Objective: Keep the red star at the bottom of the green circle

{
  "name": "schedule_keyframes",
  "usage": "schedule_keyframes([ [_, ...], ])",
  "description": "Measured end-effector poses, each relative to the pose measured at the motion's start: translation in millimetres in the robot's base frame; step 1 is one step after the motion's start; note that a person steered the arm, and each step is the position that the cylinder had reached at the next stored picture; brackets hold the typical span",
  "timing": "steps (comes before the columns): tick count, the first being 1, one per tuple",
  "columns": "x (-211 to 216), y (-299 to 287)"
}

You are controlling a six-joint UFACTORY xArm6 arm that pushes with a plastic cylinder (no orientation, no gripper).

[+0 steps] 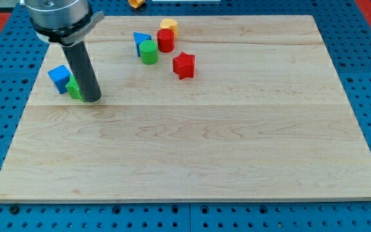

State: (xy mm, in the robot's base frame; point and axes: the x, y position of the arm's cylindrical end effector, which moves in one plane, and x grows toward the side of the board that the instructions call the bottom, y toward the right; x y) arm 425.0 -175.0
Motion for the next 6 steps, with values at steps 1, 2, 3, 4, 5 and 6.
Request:
schedule_keyframes([
  [1, -8.5, 63.3],
  [2, -15.2, 173.1],
  [3, -27.4, 235.3],
  [4, -66.6, 239.0],
  [5, -89.5, 212.4],
  [6, -88.2, 154.9],
])
